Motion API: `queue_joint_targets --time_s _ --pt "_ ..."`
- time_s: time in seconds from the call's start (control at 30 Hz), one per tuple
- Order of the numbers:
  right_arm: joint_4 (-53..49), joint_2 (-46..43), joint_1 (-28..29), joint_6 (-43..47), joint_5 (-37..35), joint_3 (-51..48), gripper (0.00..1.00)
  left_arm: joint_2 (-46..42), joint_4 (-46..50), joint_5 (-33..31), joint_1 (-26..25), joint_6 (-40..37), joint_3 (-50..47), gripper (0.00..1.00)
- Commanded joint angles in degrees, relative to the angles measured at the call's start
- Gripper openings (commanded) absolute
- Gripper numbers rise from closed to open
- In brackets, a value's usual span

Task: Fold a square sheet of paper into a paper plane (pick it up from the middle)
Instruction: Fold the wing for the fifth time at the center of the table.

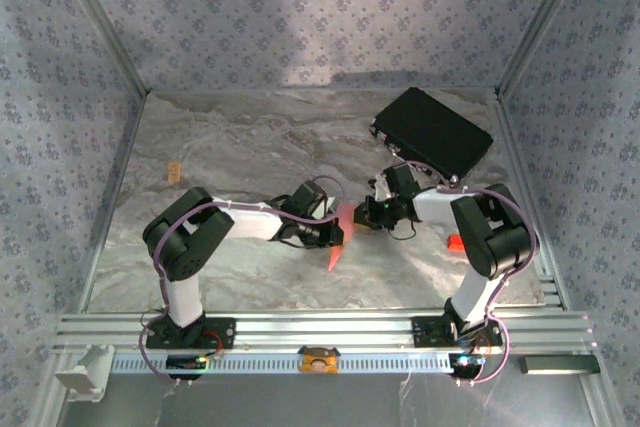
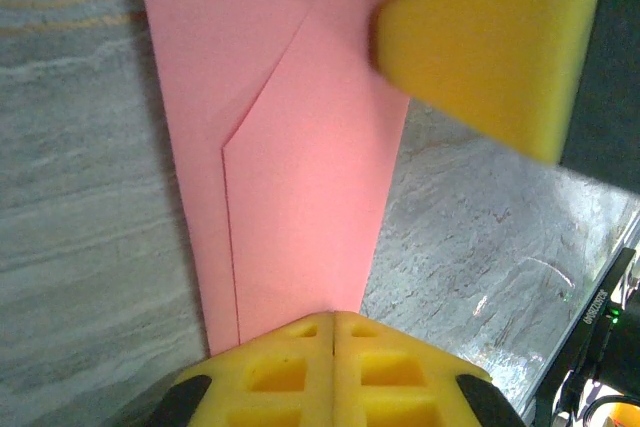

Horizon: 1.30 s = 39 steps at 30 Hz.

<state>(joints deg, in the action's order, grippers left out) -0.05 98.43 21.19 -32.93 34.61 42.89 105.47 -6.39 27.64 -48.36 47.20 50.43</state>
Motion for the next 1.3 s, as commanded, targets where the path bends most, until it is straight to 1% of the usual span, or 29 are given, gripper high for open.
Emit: queue_joint_targets --time_s 0.0,0.3,0.47,0.6,0.73,0.87,1.0,1.07,1.13,1.2,1.27 --pt "0.5 1.4 -2.5 1.2 -4.7 1.3 0.1 2.0 6.4 -0.9 0.0 -0.2 -1.7 0.0" --pt "1.8 1.7 -6.0 0.4 -5.2 1.6 0.1 2.4 6.1 -0.5 0.0 -0.2 -1.8 0.0" --pt "-1.2 -1.0 -6.8 1.4 -6.8 2.1 0.11 2.3 5.5 -0.4 -0.1 -0.1 -2.4 0.0" --pt "-2.5 -4.9 -6.1 1.5 -6.5 1.6 0.12 2.3 5.4 -0.4 0.0 -0.1 -2.4 0.0" --pt "-2.5 -6.7 -4.3 2.2 -4.0 1.3 0.12 2.5 5.4 -0.5 0.0 -0.1 -2.4 0.0" --pt "-2.6 -4.5 -1.5 2.4 -0.2 2.1 0.12 2.4 5.3 -0.5 0.0 0.0 -2.4 0.0" --pt "-5.0 -1.1 0.5 4.3 -1.7 3.4 0.12 2.2 5.3 -0.7 0.0 0.1 -2.7 0.0" --pt "-6.8 1.5 -0.3 5.3 -3.4 4.3 0.11 2.2 5.2 -0.7 0.0 0.2 -2.7 0.0" --pt "-6.2 2.9 -1.6 5.4 -4.0 4.3 0.11 2.2 5.2 -0.6 -0.1 0.1 -2.6 0.0" --pt "-5.1 3.7 -3.0 5.1 -3.5 4.8 0.11 2.1 5.3 -0.7 0.0 0.1 -2.7 0.0" --pt "-5.3 3.7 -3.6 5.4 -4.5 6.0 0.11 2.1 5.3 -0.8 -0.1 0.1 -2.7 0.0"
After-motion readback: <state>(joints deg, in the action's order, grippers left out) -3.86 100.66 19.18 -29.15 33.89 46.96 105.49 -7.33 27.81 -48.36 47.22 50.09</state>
